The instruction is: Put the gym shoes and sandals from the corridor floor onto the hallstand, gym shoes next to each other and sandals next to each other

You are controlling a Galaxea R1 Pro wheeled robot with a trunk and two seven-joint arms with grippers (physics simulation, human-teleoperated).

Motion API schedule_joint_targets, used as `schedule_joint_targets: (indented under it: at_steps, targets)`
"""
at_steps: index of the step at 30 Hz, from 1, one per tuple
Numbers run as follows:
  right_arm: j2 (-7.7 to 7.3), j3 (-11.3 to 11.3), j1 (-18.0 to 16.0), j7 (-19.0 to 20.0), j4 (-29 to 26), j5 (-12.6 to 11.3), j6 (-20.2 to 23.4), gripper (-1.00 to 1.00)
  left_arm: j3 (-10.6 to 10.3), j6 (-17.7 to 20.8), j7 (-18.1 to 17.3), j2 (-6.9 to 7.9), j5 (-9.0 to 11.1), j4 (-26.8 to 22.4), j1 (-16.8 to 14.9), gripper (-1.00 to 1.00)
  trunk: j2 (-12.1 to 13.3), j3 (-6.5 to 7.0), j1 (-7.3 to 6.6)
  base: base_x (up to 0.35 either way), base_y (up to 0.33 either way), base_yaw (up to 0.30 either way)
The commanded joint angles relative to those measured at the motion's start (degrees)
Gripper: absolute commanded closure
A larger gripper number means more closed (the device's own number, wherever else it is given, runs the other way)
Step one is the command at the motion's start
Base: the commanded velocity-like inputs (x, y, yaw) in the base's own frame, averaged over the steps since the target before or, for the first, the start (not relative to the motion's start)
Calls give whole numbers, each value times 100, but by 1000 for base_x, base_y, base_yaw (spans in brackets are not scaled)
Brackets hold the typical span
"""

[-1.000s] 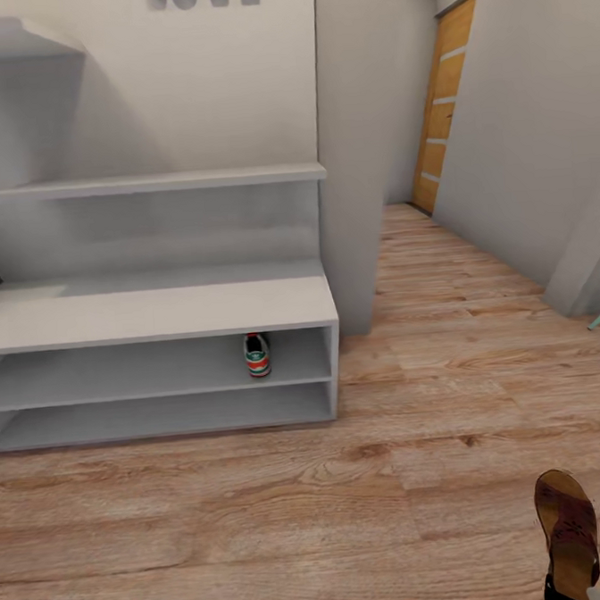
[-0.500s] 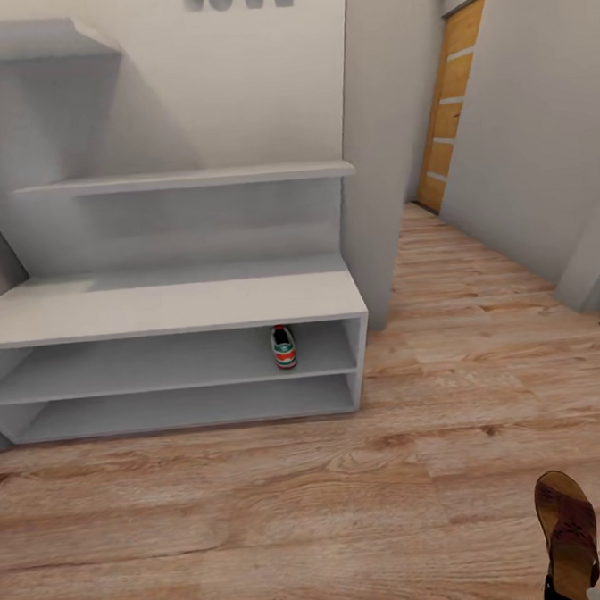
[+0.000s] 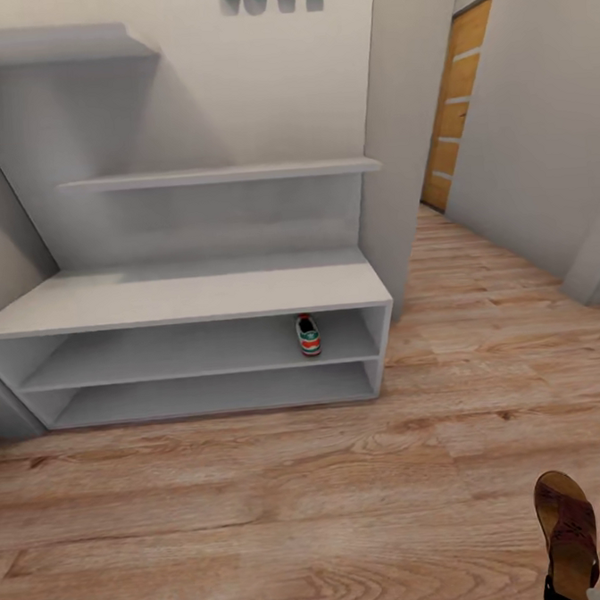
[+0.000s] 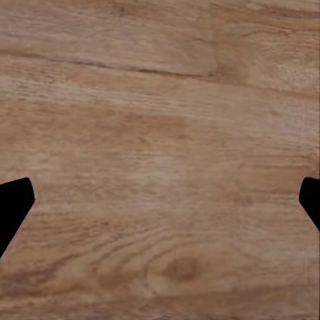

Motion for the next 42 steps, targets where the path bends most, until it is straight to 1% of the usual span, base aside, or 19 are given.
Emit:
schedule_joint_targets:
  at_steps: [1,10,42]
  targets:
    - [2,-28,-5,-17,3,45,-18,100,46,-24,-25,-2,-48,8,-5,-100,-2,-4,-3,-174,291,0]
    - [2,-28,-5,-17,3,45,-18,100,39,-24,-25,-11,-55,17,-5,-100,-2,-4,-3,-145,292,0]
    - [6,-28,-5,-17,4,45,-18,100,46,-24,-25,-11,-49,17,-5,-100,-2,-4,-3,-1,308,0]
